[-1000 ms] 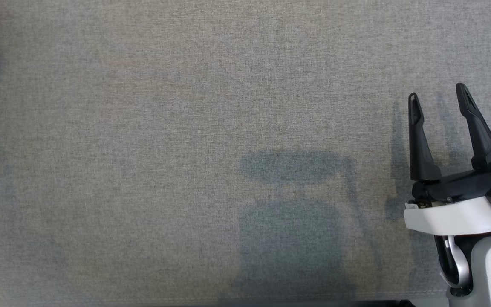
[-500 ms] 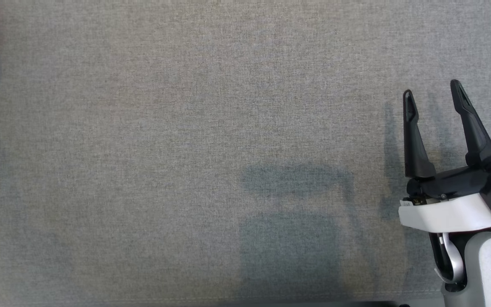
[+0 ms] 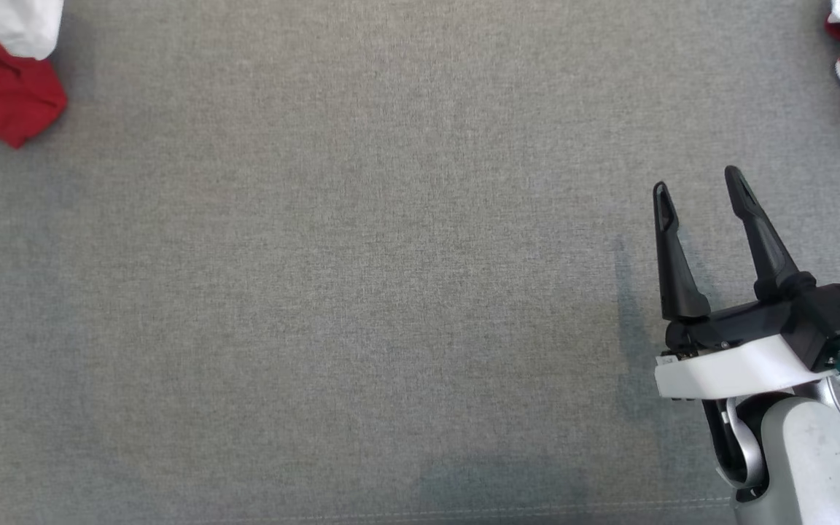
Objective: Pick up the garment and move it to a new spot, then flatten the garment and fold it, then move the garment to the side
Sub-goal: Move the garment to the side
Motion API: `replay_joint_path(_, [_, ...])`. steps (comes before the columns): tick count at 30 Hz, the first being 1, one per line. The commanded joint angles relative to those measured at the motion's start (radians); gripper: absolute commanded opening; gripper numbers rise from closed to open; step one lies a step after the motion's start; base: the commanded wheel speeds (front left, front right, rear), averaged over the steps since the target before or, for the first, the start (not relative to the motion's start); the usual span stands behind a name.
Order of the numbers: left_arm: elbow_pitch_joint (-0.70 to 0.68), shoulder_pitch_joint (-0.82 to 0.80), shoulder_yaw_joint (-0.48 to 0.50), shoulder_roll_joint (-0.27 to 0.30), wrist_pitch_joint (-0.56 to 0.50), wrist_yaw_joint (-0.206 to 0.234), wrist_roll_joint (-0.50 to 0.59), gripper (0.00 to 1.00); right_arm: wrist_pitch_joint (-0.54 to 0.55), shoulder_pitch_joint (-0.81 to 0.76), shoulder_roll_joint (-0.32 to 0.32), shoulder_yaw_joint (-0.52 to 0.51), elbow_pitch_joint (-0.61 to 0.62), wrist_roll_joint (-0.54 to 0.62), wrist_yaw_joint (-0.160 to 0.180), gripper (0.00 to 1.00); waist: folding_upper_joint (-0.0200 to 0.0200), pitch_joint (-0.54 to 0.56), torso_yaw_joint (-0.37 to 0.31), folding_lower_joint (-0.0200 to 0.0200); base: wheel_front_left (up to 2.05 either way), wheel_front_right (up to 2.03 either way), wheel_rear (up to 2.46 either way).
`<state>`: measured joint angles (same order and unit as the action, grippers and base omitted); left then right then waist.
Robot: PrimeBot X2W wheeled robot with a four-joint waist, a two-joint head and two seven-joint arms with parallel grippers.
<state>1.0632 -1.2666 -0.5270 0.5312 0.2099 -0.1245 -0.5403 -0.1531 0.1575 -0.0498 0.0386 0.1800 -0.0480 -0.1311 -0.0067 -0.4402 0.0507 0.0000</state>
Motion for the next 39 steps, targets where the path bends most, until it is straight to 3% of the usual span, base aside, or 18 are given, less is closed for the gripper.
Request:
replay_joint_path(1, [-0.011, -0.008, -0.007, -0.014, 0.007, -0.005, 0.01, 0.0, -0.009, -0.011, -0.001, 0.002, -0.01, -0.006, 0.001, 1.0, 0.0067, 0.103, -0.016, 0.0, 0.0, 0.0, 0.0])
replay_joint_path(19, [-0.439, 0.055, -0.193, -0.19, -0.112, -0.006, -0.022, 0.0, -0.072, -0.07, -0.002, 0.03, -0.16, -0.103, 0.001, 1.0, 0.0067, 0.373, -0.108, 0.0, 0.0, 0.0, 0.0])
replay_joint_path(27, [-0.628, 0.079, -0.208, -0.27, -0.174, 0.056, -0.055, 0.0, -0.091, -0.075, -0.002, 0.04, -0.189, -0.124, 0.001, 1.0, 0.0067, 0.374, -0.166, 0.0, 0.0, 0.0, 0.0])
replay_joint_path(34, [-0.618, 0.26, -0.218, -0.35, -0.097, 0.11, -0.11, 0.0, -0.104, -0.056, -0.001, 0.047, -0.208, -0.137, 0.001, 1.0, 0.0067, 0.327, -0.19, 0.0, 0.0, 0.0, 0.0])
replay_joint_path(39, [-0.543, 0.388, -0.219, -0.366, -0.033, 0.132, -0.135, 0.0, -0.107, -0.045, -0.002, 0.048, -0.213, -0.141, 0.001, 1.0, 0.0067, 0.299, -0.194, 0.0, 0.0, 0.0, 0.0])
